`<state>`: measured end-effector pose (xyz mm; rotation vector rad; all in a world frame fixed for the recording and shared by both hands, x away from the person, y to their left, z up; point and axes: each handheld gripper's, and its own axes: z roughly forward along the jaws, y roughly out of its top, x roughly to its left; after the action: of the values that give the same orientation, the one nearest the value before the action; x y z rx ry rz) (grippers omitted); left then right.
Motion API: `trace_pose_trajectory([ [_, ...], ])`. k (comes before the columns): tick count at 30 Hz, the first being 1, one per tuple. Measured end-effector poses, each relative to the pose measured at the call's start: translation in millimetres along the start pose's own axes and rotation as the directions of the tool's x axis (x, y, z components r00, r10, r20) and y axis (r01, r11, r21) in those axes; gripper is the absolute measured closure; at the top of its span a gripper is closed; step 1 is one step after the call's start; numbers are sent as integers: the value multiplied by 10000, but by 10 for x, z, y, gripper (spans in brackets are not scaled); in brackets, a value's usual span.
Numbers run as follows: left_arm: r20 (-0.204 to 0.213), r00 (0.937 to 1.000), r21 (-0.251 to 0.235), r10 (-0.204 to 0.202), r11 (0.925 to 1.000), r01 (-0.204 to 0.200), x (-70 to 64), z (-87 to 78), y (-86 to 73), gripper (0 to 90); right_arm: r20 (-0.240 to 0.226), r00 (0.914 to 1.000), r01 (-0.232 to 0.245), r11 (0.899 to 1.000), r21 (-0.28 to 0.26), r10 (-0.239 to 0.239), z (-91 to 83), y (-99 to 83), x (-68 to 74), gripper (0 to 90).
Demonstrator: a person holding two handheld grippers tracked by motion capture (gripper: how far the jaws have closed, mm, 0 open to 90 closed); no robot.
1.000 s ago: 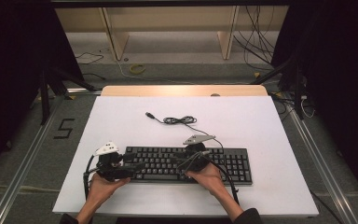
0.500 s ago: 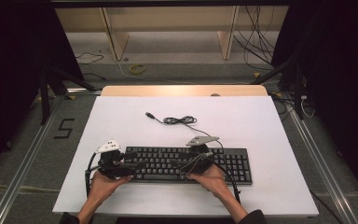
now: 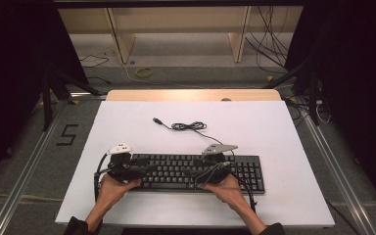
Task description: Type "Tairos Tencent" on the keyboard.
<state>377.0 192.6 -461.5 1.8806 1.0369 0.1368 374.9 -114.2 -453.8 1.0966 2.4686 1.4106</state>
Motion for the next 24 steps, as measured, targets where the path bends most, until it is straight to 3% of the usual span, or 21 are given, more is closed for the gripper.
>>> trace_pose_trajectory([
  [7,-57,10000,303,23,9995,-21,21,50,36,565,24,10000,24,10000,-69,-23,-30,-13,-1,369],
  [18,-183,9984,1095,541,9926,-518,-7,189,48,775,31,10000,68,10000,-50,-67,-38,-37,1,362],
  [24,-160,9971,1277,746,9892,-719,-13,239,53,868,28,10000,56,10000,-49,-55,-38,-43,-2,356],
])
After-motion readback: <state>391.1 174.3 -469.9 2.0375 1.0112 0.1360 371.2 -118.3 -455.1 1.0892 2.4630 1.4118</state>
